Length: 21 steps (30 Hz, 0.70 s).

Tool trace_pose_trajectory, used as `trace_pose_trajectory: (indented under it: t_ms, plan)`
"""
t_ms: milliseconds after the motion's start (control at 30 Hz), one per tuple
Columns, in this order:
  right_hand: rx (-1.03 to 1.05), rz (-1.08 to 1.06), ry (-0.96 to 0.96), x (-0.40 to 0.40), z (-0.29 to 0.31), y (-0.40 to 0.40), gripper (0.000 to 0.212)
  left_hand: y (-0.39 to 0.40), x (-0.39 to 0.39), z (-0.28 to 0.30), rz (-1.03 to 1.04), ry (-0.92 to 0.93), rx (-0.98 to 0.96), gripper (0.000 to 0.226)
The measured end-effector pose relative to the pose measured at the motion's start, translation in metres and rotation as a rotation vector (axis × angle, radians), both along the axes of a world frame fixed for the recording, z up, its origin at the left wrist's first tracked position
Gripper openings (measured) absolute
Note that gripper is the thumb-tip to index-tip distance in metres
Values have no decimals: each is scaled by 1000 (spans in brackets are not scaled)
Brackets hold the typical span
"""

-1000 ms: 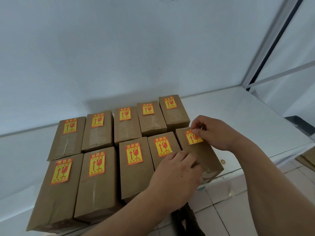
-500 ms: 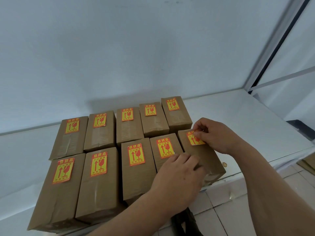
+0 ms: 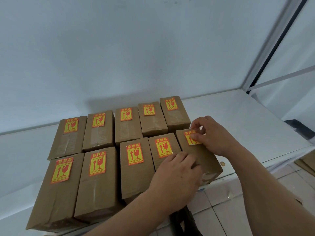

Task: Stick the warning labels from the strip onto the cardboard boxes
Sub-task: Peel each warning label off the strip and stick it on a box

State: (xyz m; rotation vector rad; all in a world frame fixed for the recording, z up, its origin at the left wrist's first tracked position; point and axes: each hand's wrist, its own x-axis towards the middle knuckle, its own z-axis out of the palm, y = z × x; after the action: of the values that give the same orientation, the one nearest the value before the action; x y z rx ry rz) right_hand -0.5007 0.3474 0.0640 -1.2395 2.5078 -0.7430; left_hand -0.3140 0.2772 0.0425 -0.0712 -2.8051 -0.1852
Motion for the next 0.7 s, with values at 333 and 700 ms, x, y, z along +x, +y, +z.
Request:
trace_pose_trajectory:
  t_ms: [333,700]
  plan:
    - [19,10,-92,-1,-11,18,35,1,1,0,23,-4,7,22]
    - [34,25,-109,6,-4,12,32,-2,3,-1,22,-26,22,22]
